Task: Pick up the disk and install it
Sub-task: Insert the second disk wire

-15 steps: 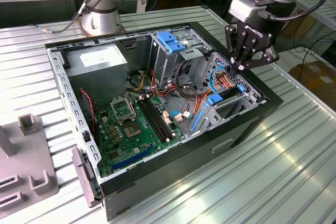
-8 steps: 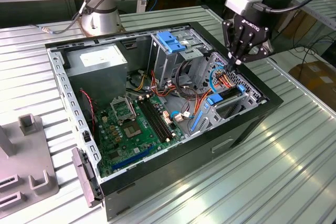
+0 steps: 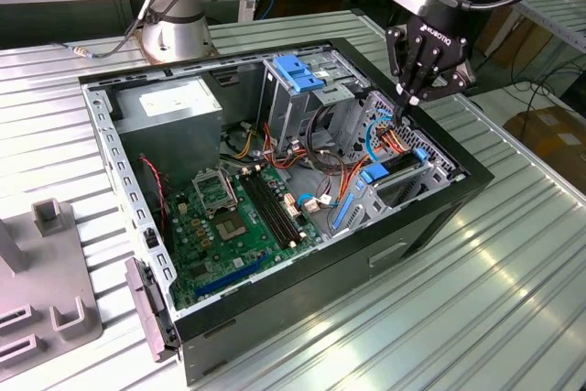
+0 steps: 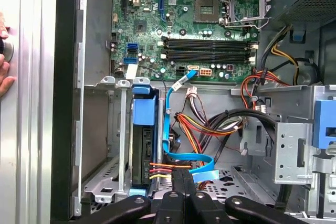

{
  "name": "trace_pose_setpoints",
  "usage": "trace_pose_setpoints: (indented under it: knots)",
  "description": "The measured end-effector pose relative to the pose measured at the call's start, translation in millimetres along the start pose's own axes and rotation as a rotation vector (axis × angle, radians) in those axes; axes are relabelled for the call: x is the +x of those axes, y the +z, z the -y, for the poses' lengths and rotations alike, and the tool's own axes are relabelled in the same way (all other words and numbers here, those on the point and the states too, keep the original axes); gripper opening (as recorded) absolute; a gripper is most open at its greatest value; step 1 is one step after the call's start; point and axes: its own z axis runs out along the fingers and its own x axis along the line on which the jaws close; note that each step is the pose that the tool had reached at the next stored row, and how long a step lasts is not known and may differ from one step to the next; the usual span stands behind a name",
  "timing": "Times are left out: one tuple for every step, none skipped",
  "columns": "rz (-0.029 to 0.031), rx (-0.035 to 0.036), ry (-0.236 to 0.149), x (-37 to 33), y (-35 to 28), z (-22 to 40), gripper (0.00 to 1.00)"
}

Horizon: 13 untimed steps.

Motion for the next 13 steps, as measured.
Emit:
trace_pose_setpoints:
  knots:
    - [-0.0001, 0.0, 0.0, -0.1, -0.1, -0.9, 0.11]
    - [-0.0001, 0.0, 0.0, -0.1, -0.1, -2.6, 0.11]
    - [-0.0001, 0.0, 0.0, -0.1, 0.0, -3.7, 0.11]
    - [0.0, 0.0, 0.0, -0.1, 0.1, -5.2, 0.11]
    - [-0.0001, 0.0, 0.0, -0.6, 0.1, -5.8, 0.11]
    - [-0.0001, 0.0, 0.0, -0.7, 0.1, -5.8, 0.11]
    - [-0.0002, 0.0, 0.0, -0.7, 0.1, -5.8, 0.11]
    - [0.0, 0.0, 0.0, -0.7, 0.2, -5.9, 0.11]
    - [0.0, 0.0, 0.0, -0.8, 0.2, -5.9, 0.11]
    - [-0.0001, 0.0, 0.0, -0.8, 0.1, -5.9, 0.11]
    - [-0.0001, 0.0, 0.0, -0.8, 0.1, -5.9, 0.11]
    - [-0.0001, 0.0001, 0.0, -0.8, 0.1, -5.9, 0.11]
    - [-0.0001, 0.0001, 0.0, -0.8, 0.1, -5.9, 0.11]
